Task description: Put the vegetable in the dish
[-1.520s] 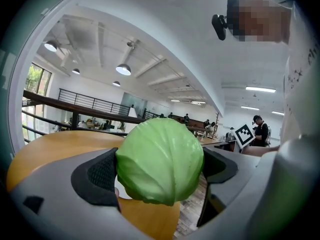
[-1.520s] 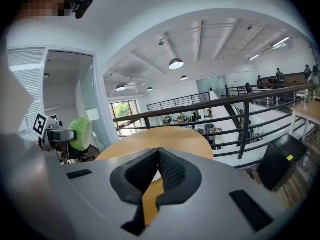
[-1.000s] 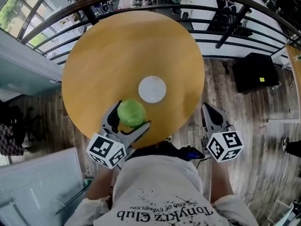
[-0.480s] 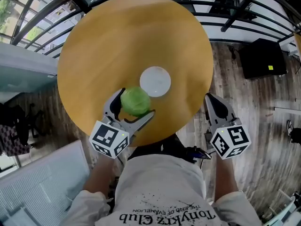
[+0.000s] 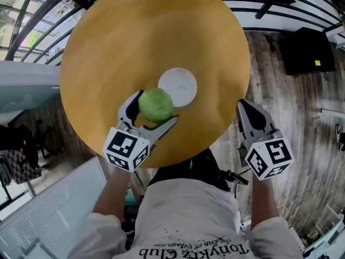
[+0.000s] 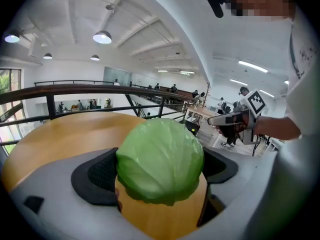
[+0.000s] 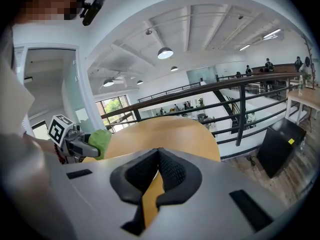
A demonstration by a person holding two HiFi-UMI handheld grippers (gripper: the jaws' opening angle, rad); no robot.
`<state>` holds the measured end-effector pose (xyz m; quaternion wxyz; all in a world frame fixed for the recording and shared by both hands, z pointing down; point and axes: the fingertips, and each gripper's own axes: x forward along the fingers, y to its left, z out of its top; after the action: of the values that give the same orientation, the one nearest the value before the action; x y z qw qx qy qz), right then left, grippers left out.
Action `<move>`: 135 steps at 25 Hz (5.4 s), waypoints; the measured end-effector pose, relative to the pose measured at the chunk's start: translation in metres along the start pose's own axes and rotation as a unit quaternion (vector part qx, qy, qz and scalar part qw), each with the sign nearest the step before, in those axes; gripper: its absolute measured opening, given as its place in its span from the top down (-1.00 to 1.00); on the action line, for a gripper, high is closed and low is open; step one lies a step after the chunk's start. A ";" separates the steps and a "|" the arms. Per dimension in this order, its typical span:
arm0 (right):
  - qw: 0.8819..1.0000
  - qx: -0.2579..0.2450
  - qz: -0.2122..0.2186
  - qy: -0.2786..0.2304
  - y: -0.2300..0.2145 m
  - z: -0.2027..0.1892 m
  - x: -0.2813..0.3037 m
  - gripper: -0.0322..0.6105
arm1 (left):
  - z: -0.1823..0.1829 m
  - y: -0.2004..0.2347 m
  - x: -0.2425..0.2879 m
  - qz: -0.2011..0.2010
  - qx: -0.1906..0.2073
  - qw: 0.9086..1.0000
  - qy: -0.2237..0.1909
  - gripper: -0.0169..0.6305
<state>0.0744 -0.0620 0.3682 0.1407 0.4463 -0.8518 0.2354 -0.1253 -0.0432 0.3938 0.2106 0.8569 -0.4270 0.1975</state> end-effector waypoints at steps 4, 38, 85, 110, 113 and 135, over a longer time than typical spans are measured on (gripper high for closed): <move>1.000 0.004 0.003 0.001 -0.004 -0.005 0.010 0.85 | -0.010 0.012 0.019 0.001 0.011 1.000 0.023 -0.60; 0.997 0.064 -0.013 0.033 -0.040 -0.060 0.029 0.85 | -0.096 0.040 0.141 -0.038 0.132 0.966 0.221 -0.60; 0.995 0.088 -0.008 0.044 -0.056 -0.073 0.036 0.85 | -0.118 0.043 0.170 -0.071 0.140 0.937 0.312 -0.59; 0.999 0.004 0.030 0.012 -0.001 -0.009 -0.013 0.85 | -0.001 -0.007 0.039 -0.022 0.069 0.992 0.100 0.00; 0.999 -0.009 0.034 0.005 0.013 0.000 -0.024 0.85 | 0.021 -0.019 0.007 0.000 0.057 0.997 0.051 0.29; 0.995 -0.069 0.061 -0.034 0.090 0.042 -0.068 0.85 | 0.025 -0.094 -0.105 0.078 -0.022 0.996 -0.049 0.88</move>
<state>0.0367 0.0072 0.2767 0.1276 0.3901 -0.8961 0.1690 -0.1030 0.0627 0.3005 0.1919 0.8248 -0.5065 0.1621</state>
